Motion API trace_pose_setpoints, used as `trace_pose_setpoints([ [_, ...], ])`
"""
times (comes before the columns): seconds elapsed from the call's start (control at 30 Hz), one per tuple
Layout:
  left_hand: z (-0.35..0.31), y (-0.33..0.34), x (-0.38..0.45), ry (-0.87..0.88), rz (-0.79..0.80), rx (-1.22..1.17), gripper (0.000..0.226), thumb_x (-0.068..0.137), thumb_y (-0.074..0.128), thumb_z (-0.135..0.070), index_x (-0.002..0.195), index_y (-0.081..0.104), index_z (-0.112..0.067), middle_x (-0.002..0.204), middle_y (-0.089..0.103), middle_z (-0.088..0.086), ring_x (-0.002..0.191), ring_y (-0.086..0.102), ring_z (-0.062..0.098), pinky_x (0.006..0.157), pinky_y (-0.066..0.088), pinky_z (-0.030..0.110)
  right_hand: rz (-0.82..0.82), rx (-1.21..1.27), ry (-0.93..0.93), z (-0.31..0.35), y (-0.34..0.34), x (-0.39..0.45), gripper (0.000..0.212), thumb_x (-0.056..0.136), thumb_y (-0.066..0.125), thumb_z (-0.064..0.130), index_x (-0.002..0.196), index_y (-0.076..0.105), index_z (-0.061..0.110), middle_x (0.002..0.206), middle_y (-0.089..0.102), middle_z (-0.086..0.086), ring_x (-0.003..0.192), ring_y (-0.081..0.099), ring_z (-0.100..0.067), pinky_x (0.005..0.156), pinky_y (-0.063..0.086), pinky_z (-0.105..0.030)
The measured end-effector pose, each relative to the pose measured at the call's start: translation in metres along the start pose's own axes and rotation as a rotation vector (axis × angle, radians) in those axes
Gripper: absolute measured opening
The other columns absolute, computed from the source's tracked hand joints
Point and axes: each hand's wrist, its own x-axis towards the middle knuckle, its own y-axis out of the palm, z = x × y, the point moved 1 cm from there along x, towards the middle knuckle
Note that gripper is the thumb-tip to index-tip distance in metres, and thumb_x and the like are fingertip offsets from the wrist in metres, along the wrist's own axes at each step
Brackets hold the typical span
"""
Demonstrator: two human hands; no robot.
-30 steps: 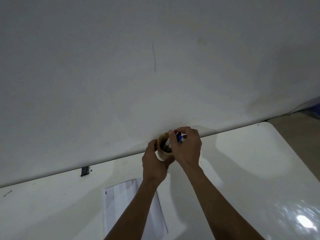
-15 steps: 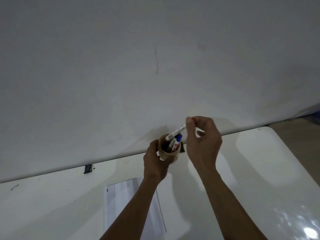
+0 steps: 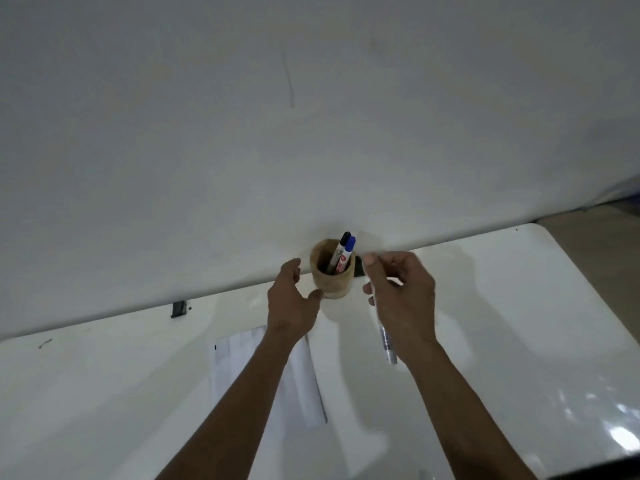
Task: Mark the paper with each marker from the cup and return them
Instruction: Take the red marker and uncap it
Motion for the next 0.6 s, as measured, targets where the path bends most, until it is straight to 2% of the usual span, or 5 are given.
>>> trace_pose_setpoints([
  [0.13,-0.002,-0.041,-0.034,0.01,-0.034,-0.142,0.019,0.093,0.066,-0.029,0.112,0.068,-0.027,0.107,0.074,-0.005,0.101,0.068,0.015,0.096,0.056,0.044,0.24,-0.205,0.012,-0.018,0.011,-0.031,0.012,0.087,0.077,0.022,0.098,0.073,0.026,0.097,0.076,0.008,0.079,0.073,-0.013,0.072,0.06,-0.029],
  [0.2,-0.004,-0.064,-0.052,0.01,0.044,-0.24,0.018,0.096,0.061,-0.034,0.108,0.072,-0.027,0.102,0.076,-0.005,0.097,0.071,0.013,0.09,0.06,0.046,0.319,-0.302,-0.039,-0.018,0.02,-0.048,0.019,0.088,0.077,0.019,0.107,0.074,0.023,0.098,0.076,0.007,0.072,0.07,-0.007,0.064,0.053,-0.015],
  [0.3,-0.003,-0.098,-0.082,0.049,0.115,-0.288,0.019,0.096,0.061,-0.034,0.106,0.076,-0.026,0.098,0.078,-0.004,0.092,0.073,0.013,0.081,0.062,0.036,0.381,-0.356,-0.102,-0.012,0.035,-0.075,0.023,0.085,0.08,0.02,0.106,0.073,0.021,0.09,0.075,0.01,0.074,0.071,0.0,0.06,0.054,-0.011],
  [0.43,0.018,-0.14,-0.114,0.096,0.104,-0.269,0.013,0.094,0.065,-0.023,0.095,0.077,-0.021,0.092,0.079,-0.005,0.087,0.073,0.015,0.073,0.059,0.026,0.476,-0.413,-0.149,-0.005,0.053,-0.114,0.019,0.084,0.081,0.024,0.099,0.07,0.022,0.09,0.076,0.007,0.072,0.074,-0.008,0.065,0.061,-0.023],
  [0.6,0.057,-0.178,-0.147,0.037,0.097,-0.443,0.016,0.088,0.072,-0.013,0.105,0.074,-0.014,0.091,0.08,0.008,0.083,0.073,0.019,0.08,0.059,0.036,0.624,-0.45,-0.203,-0.002,0.068,-0.165,0.02,0.084,0.082,0.022,0.099,0.069,0.019,0.087,0.079,0.004,0.068,0.076,-0.009,0.063,0.06,-0.032],
])
